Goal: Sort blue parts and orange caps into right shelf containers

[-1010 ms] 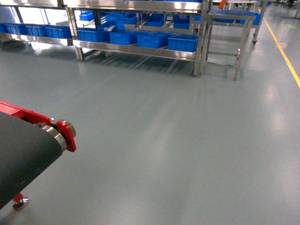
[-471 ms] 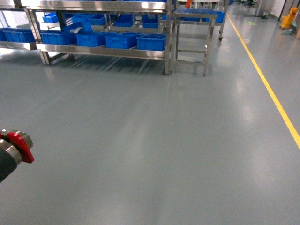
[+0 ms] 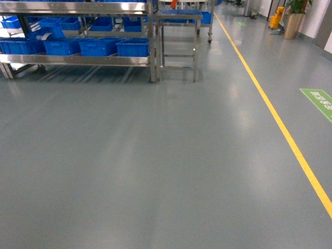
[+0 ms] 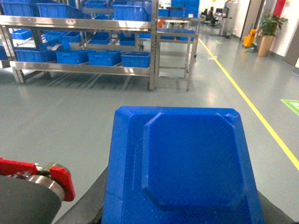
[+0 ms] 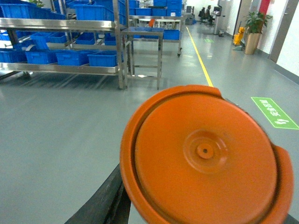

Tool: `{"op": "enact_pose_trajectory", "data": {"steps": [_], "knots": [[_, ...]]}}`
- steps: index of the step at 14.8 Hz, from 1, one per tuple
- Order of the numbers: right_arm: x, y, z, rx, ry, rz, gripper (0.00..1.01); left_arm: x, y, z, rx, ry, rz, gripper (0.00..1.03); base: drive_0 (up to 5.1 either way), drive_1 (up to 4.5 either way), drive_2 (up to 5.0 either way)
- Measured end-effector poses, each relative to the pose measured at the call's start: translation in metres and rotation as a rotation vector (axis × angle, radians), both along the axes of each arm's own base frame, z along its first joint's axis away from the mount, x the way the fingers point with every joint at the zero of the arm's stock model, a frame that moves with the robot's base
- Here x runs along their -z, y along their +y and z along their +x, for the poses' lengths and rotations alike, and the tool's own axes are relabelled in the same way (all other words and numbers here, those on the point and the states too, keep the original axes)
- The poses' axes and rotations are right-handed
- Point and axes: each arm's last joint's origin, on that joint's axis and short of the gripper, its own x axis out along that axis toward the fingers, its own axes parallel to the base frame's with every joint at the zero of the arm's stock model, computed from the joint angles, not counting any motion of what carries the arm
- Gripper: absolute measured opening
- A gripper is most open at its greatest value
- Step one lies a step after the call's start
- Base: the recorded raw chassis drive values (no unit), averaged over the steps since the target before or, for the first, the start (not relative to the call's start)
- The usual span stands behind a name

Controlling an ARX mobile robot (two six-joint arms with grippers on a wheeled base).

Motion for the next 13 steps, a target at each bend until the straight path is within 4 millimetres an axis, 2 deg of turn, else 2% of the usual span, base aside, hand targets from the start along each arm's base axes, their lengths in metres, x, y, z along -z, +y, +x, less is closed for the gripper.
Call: {"op": "enact_pose_trajectory", "data": {"steps": [4, 13], "knots": [[0.0000, 0.0000, 0.0000, 0.000, 0.000, 0.000, 0.45, 0.0000, 0.0000, 0.0000, 0.000, 0.000, 0.000, 0.43, -1.5, -1.50, -1.5], [0.0001, 0.0000, 0.0000, 0.000, 0.001, 0.000, 0.45, -0.0001, 0.0000, 0.0000, 0.001, -0.001, 0.000, 0.43, 0.6, 4.87, -3.7]]}}
